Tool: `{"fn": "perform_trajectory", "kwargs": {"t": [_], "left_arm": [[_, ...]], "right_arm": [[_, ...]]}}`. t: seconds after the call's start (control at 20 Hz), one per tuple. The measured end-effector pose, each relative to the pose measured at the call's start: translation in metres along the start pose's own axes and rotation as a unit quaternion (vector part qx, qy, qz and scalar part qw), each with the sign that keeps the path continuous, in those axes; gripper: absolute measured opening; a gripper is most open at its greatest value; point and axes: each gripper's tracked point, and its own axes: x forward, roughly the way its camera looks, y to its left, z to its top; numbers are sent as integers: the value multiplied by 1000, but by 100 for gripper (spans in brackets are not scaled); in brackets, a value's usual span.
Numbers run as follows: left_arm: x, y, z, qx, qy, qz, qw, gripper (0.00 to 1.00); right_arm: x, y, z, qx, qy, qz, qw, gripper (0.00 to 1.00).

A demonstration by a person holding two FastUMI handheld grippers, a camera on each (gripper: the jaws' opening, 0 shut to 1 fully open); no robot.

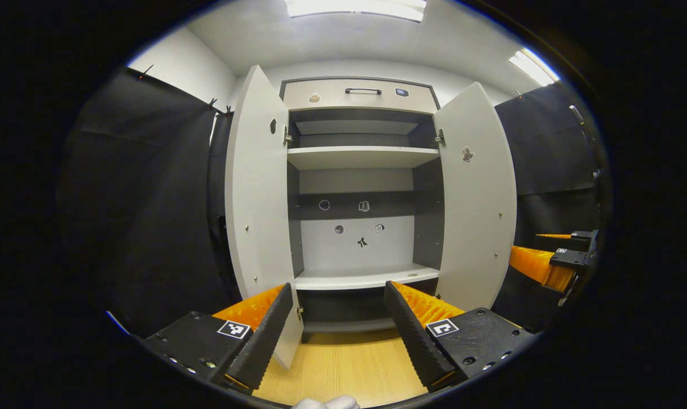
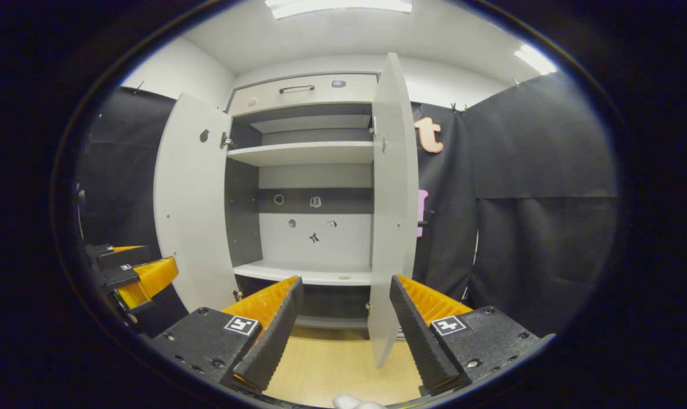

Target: Open the right door of the double-door shoe cabinet with the right hand, and open the left door with the left hand.

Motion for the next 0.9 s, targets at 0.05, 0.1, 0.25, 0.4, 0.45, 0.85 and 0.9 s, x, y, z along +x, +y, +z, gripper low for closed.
{"fn": "perform_trajectory", "kwargs": {"t": [0.05, 0.1, 0.25, 0.4, 0.45, 0.85, 0.9], "left_arm": [[-1, 2, 0, -2, 1, 3, 1000, 96], [-1, 5, 1, -2, 0, 6, 1000, 96], [-4, 12, 2, 2, 0, 14, 1000, 96], [-5, 18, 2, 3, 1, 18, 1000, 97], [-7, 18, 2, 2, 1, 19, 1000, 96], [-11, 30, 2, 6, 1, 25, 1000, 96], [-12, 31, 3, 7, -1, 25, 1000, 96]], "right_arm": [[-1, 0, -2, 1, 2, 0, 1000, 95], [0, 1, -3, 1, 5, 1, 1000, 95], [-1, 3, -4, 1, 6, 3, 1000, 94], [0, 9, -4, -1, 5, 8, 1000, 95], [0, 12, -5, -2, 5, 9, 1000, 96], [-1, 22, -7, -2, 5, 10, 1000, 94], [-1, 23, -7, -3, 4, 10, 1000, 95]]}}
